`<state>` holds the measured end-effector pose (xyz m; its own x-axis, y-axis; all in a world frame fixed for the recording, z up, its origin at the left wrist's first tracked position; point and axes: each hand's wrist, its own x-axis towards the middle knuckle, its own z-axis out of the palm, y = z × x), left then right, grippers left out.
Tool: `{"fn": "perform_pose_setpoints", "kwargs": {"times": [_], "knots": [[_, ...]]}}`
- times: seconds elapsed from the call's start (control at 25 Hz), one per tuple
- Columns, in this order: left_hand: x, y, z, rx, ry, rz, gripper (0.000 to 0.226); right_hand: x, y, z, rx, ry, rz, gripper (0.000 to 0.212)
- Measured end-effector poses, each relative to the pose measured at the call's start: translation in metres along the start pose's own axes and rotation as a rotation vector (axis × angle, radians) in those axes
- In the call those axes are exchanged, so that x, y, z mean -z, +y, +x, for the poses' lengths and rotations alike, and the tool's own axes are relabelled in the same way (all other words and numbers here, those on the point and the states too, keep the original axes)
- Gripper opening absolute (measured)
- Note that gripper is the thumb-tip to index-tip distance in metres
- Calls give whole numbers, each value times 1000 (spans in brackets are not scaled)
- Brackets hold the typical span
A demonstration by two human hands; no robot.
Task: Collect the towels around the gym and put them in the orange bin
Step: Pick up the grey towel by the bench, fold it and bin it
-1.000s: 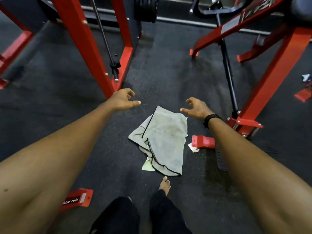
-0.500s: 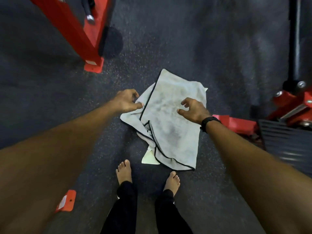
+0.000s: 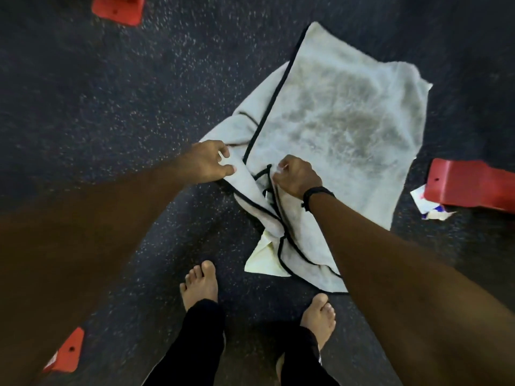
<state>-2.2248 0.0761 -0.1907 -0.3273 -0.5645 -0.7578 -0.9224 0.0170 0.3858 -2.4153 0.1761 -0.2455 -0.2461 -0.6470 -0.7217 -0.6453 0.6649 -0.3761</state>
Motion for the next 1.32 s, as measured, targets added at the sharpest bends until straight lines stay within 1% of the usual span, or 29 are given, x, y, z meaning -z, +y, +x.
{"fn": "perform_pose_setpoints", "kwargs": {"times": [0.08,0.12,0.16,0.2,0.24,0.28,0.4,0.52,0.64,0.72,0.88,1.0,1.16,1.32], "knots": [[-10,-15,9,14,-7,13,41,-22,-4,16,-2,23,-58,43],[-14,-22,12,15,-8,35,41,-31,-6,22,5,50,-100,43],[-16,-27,13,13,-6,52,41,-37,-9,26,15,95,-124,37],[-15,-30,14,7,-3,63,40,-40,-11,27,17,147,-119,26],[-11,-30,12,-2,-4,68,40,-38,-15,26,13,192,-95,16],[-6,-28,9,-7,-6,66,41,-34,-18,21,12,226,-64,11],[20,-7,-12,-17,2,49,40,2,-28,-8,75,278,19,11],[71,40,-53,-73,38,64,40,81,-48,-54,126,355,65,10],[137,105,-110,-162,114,51,40,185,-74,-114,209,447,75,6],[173,142,-147,-208,153,47,44,249,-90,-156,275,503,52,6],[267,232,-247,-322,247,79,53,399,-134,-269,359,621,-24,9],[336,301,-332,-391,357,106,53,503,-169,-360,436,717,-57,9],[402,377,-437,-466,485,94,50,613,-213,-478,528,859,-96,6],[446,440,-548,-559,603,100,51,702,-244,-595,652,1020,-71,5]]}}
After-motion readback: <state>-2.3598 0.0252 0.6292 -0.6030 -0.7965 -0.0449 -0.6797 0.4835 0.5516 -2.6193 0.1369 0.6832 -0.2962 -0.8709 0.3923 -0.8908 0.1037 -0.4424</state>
